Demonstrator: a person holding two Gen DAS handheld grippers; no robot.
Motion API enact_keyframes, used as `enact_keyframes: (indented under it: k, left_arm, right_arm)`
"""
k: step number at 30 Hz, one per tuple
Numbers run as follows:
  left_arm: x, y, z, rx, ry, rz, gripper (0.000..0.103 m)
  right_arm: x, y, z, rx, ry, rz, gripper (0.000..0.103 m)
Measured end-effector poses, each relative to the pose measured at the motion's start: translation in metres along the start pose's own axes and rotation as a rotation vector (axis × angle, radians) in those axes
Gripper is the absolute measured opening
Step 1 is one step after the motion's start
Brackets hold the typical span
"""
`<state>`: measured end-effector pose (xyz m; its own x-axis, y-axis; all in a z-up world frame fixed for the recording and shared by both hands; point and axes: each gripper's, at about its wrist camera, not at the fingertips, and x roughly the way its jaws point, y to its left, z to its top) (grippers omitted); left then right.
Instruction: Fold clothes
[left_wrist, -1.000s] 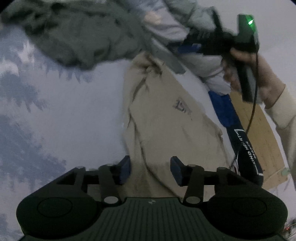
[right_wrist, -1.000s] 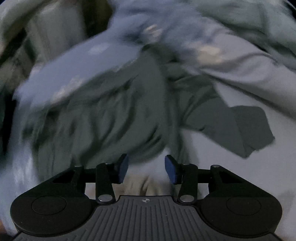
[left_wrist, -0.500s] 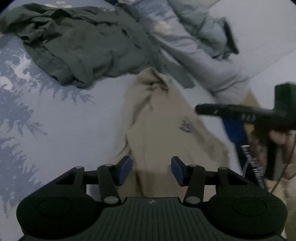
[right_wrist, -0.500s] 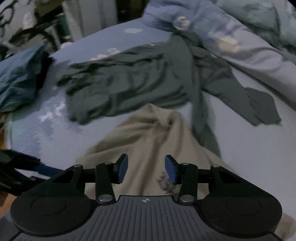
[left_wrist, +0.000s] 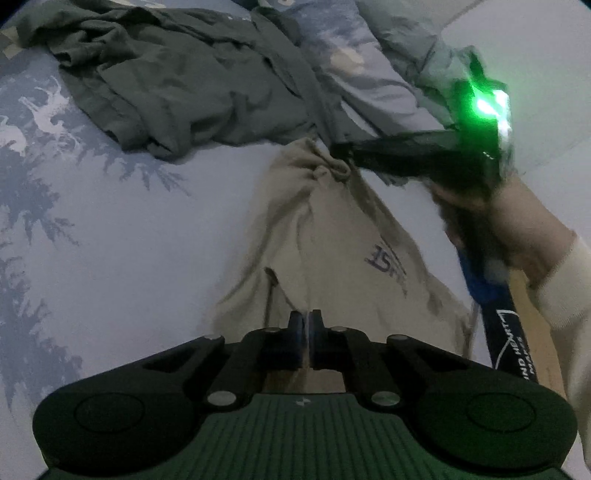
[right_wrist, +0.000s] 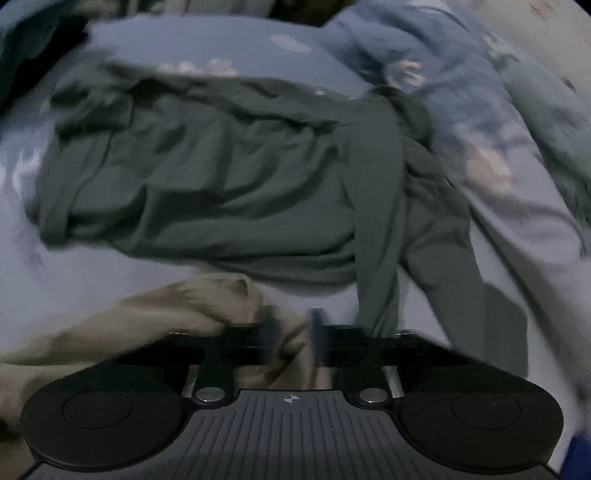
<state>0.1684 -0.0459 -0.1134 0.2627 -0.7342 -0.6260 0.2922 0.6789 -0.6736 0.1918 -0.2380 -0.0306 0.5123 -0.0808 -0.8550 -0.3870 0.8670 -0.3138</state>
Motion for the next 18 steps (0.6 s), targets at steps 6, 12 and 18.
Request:
enact_keyframes:
  k: [6,12,18]
  left_arm:
    - [-0.013,0.003,-0.010,-0.038,-0.040,-0.016,0.006]
    - [-0.008,0.013,-0.005,-0.078,-0.049,-0.016,0.006]
    - [-0.009,0.011,-0.008,-0.076,-0.051,-0.022,0.006]
  right_arm:
    - [-0.001,-0.031,0.031,0.100,-0.032,0.028,0.001]
    - [-0.009,-0.008,0.019,-0.092,0.051,0.173,0.030]
    - [0.024,0.005,0.015,-0.140,0.133,0.163,0.013]
